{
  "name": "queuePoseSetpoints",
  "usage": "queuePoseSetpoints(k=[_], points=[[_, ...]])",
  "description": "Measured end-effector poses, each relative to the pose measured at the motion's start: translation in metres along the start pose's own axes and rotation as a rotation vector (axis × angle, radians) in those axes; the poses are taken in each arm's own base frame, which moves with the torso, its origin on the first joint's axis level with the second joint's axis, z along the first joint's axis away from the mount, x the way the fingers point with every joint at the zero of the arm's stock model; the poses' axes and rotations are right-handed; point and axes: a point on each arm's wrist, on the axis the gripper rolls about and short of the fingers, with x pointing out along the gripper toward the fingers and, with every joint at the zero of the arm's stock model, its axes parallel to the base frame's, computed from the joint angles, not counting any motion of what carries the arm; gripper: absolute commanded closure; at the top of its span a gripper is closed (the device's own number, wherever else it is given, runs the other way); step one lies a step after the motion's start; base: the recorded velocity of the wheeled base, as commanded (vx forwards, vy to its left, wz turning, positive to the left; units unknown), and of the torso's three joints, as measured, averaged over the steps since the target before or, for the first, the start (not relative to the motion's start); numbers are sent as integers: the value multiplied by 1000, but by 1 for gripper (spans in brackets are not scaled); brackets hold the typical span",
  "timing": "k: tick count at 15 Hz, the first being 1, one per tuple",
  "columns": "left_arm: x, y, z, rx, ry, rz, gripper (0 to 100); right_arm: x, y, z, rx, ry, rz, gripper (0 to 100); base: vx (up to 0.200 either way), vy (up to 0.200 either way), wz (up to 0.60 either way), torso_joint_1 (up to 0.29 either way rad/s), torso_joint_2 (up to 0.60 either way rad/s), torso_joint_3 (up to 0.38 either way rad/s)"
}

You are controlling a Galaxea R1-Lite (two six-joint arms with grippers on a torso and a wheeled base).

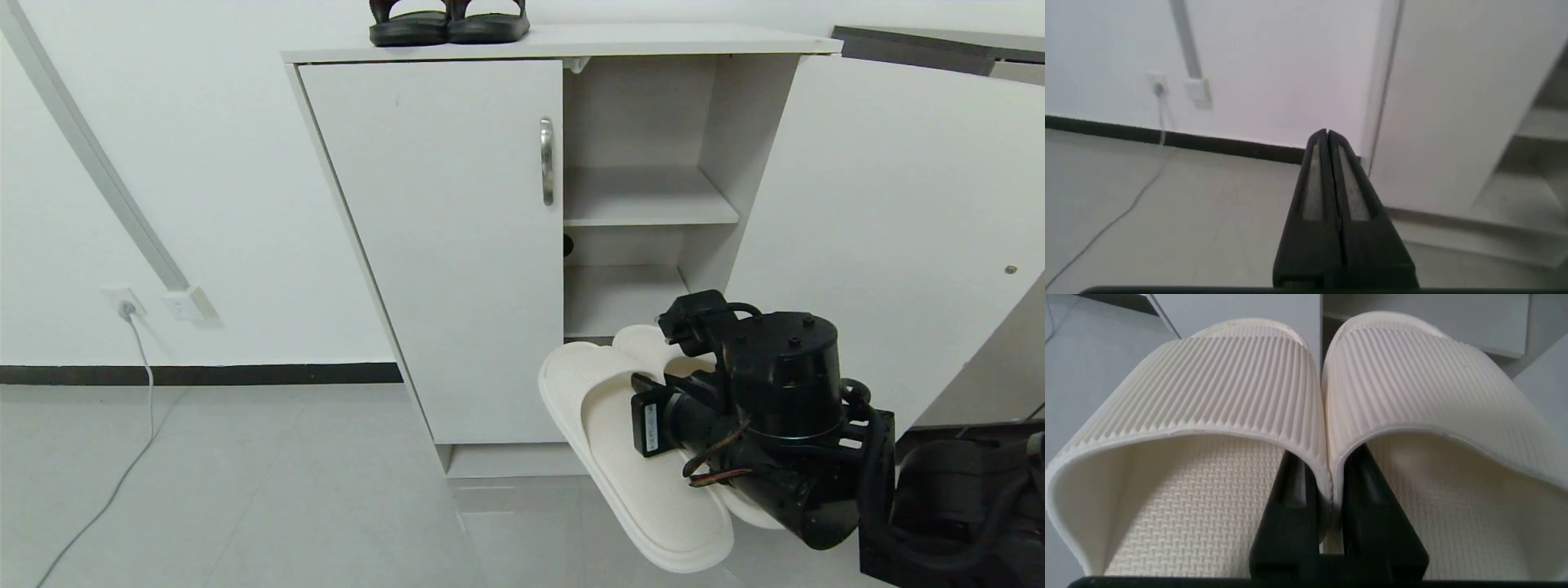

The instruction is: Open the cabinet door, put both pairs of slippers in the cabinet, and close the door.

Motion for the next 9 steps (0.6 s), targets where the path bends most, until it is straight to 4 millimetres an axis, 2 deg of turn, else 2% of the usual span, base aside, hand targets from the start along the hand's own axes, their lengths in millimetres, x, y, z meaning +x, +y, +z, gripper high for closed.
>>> queuePoseSetpoints(k=[5, 9], points=[[-2, -5, -19, 5, 95, -215, 100, 0, 2, -2, -7, 7, 6, 100, 0, 0, 0, 0, 0, 0], [-2, -6, -20, 29, 99, -250, 100, 3, 5, -7, -7, 4, 12, 100, 0, 0, 0, 0, 0, 0]])
